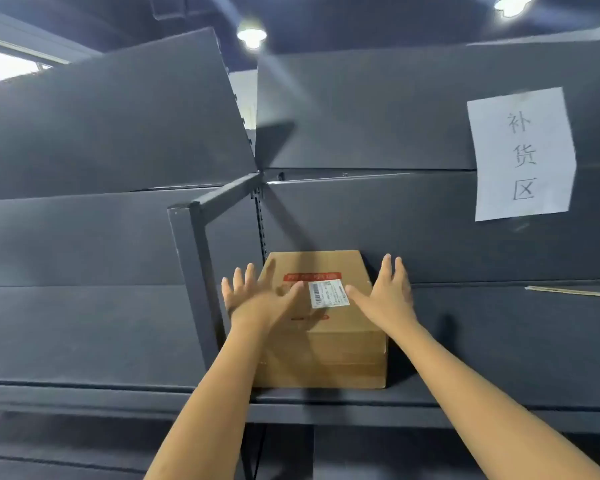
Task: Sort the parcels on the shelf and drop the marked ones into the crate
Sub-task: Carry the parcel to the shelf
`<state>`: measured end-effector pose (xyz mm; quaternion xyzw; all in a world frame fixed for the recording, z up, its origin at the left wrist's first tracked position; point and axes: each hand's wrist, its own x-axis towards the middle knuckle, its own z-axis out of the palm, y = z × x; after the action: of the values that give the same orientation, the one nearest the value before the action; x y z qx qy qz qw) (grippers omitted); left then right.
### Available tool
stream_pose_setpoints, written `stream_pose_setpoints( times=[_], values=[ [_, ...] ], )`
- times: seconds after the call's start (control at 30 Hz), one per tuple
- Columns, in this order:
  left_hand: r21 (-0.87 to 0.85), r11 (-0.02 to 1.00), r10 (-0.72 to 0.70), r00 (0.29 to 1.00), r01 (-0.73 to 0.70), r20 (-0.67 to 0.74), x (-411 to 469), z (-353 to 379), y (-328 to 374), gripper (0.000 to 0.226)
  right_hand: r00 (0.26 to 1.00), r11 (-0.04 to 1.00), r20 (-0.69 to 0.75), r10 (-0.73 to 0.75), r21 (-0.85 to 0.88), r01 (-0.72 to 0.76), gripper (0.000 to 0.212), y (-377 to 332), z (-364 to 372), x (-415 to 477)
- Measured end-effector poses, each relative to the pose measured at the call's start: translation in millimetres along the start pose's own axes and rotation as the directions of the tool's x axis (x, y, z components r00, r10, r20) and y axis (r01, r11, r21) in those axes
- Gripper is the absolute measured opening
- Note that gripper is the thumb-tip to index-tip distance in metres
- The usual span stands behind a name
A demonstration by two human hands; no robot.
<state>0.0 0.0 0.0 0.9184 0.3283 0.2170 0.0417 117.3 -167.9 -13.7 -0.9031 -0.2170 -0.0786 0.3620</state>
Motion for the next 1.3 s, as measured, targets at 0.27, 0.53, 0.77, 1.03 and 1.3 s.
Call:
stream_pose_setpoints(
  times=[0.27,0.53,0.77,1.03,1.3],
  values=[
    [-0.262,0.836,-0.315,0.814,0.481,0.489,30.6,28.0,-23.2,0.086,0.808,0.730,0.559,0.186,0.472,-0.494,0.078,31.8,27.7,27.7],
    [-0.372,0.738,-0.288,0.761,0.564,0.582,43.1,33.2,-33.3,0.082,0.781,0.575,0.608,0.144,0.591,-0.566,0.082,45.4,40.1,36.9],
    [-0.479,0.712,-0.150,0.777,0.514,0.612,34.7,17.6,5.1,0.074,0.795,0.526,0.589,0.148,0.633,-0.567,0.073,66.5,-2.4,34.5],
    [-0.728,0.592,0.227,0.795,0.346,0.562,10.3,6.8,132.3,0.050,0.896,0.539,0.361,0.259,0.715,-0.444,0.058,138.7,-140.2,5.9],
    [-0.775,0.600,0.540,0.614,0.199,0.575,-32.9,20.1,266.5,0.046,0.853,0.482,0.114,0.510,0.784,-0.392,0.049,223.3,-233.6,-81.6]
  ],
)
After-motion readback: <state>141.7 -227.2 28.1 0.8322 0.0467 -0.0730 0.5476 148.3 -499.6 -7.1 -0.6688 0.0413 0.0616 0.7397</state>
